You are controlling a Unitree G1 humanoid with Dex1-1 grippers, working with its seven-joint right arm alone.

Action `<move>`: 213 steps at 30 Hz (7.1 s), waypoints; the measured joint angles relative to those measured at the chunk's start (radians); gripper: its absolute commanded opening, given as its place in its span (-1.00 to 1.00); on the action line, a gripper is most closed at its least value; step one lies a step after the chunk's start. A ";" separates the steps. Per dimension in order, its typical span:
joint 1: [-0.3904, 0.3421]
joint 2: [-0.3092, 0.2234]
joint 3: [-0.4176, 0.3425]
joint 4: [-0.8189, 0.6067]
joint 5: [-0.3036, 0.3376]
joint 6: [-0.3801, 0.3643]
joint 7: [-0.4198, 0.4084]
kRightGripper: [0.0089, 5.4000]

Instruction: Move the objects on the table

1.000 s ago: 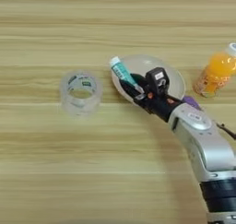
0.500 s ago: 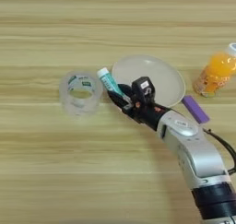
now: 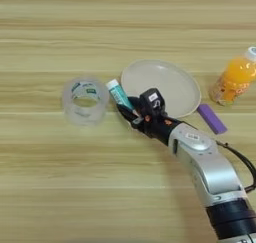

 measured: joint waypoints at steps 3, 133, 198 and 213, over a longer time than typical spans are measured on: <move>0.000 0.001 0.000 0.009 -0.004 0.000 0.000 -0.38; -0.044 -0.089 -0.144 0.157 -0.049 -0.072 0.029 0.99; 0.242 -0.351 -0.506 0.042 0.061 -0.067 0.219 0.99; 0.249 -0.353 -0.428 0.113 0.017 -0.113 0.229 0.99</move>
